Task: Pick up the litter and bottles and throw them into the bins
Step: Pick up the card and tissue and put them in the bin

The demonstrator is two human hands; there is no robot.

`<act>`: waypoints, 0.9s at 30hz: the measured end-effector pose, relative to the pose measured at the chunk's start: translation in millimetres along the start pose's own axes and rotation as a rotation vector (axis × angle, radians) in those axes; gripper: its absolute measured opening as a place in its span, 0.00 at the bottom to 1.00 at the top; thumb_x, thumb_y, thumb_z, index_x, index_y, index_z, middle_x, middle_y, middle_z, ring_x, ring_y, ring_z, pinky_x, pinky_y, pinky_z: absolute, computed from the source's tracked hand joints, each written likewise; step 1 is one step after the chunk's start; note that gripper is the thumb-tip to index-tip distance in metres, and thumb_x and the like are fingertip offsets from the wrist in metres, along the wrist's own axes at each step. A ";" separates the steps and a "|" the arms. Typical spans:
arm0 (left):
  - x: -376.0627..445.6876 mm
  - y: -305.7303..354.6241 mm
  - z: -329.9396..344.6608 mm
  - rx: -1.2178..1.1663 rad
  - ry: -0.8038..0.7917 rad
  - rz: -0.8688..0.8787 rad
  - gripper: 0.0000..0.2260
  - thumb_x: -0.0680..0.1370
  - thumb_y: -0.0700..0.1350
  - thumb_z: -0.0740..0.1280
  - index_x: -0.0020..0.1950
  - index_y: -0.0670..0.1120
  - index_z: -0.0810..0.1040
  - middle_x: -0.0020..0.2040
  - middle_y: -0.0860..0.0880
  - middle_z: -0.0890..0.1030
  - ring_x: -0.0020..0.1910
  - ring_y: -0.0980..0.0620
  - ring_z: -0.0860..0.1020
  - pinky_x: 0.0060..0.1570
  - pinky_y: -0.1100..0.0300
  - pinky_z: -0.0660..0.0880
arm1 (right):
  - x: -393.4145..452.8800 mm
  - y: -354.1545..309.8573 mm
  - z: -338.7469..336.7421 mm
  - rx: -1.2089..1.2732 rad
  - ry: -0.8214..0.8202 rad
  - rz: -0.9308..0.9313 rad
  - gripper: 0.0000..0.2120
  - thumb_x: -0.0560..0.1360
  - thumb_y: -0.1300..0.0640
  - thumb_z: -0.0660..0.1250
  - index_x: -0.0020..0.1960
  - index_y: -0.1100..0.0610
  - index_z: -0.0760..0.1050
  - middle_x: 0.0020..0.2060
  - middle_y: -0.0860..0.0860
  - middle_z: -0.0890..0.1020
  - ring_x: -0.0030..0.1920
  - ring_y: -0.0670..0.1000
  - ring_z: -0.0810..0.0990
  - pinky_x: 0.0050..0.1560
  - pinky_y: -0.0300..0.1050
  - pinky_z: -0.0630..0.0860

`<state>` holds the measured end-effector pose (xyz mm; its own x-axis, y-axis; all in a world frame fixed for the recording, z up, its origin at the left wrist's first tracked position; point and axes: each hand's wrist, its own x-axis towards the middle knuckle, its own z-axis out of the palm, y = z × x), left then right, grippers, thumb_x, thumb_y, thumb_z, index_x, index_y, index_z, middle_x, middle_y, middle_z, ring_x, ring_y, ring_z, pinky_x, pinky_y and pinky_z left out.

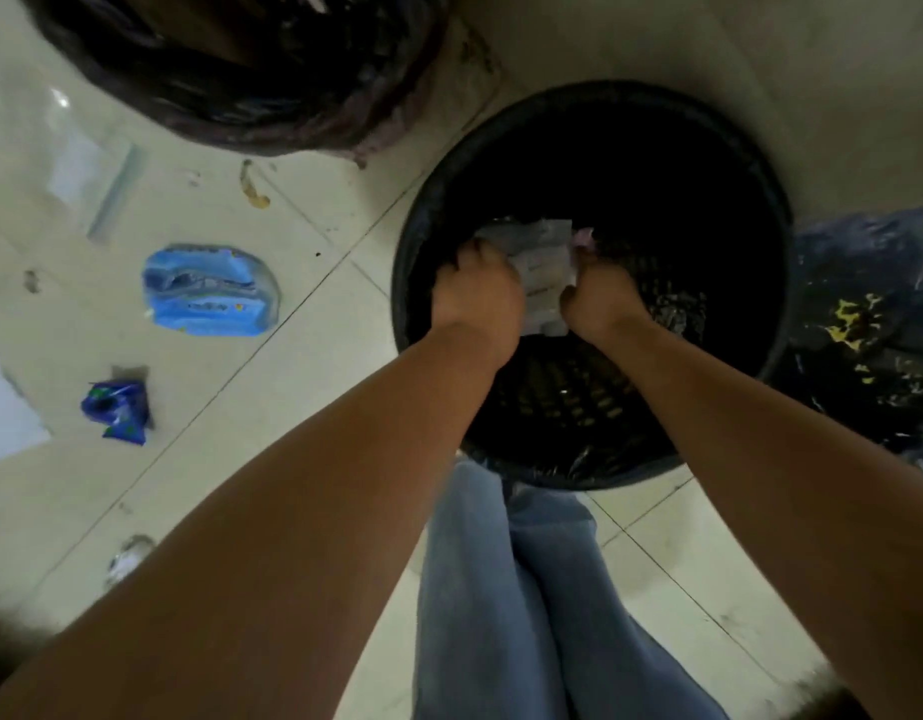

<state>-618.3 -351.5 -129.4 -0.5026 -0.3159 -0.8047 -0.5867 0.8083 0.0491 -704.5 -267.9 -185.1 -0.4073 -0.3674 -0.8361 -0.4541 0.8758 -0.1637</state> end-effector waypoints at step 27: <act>-470.8 -393.9 281.4 -0.449 0.014 -0.692 0.29 0.82 0.51 0.55 0.77 0.41 0.48 0.79 0.41 0.47 0.78 0.42 0.45 0.77 0.48 0.48 | -343.5 -401.0 223.1 -0.751 0.094 -0.803 0.29 0.76 0.46 0.51 0.72 0.62 0.58 0.74 0.61 0.61 0.75 0.61 0.55 0.75 0.59 0.51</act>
<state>28.1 -381.3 63.6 0.0595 -0.6782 -0.7324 -0.9632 0.1537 -0.2206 -205.7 -423.1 50.9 0.1780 -0.7945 -0.5806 -0.9664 -0.0299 -0.2553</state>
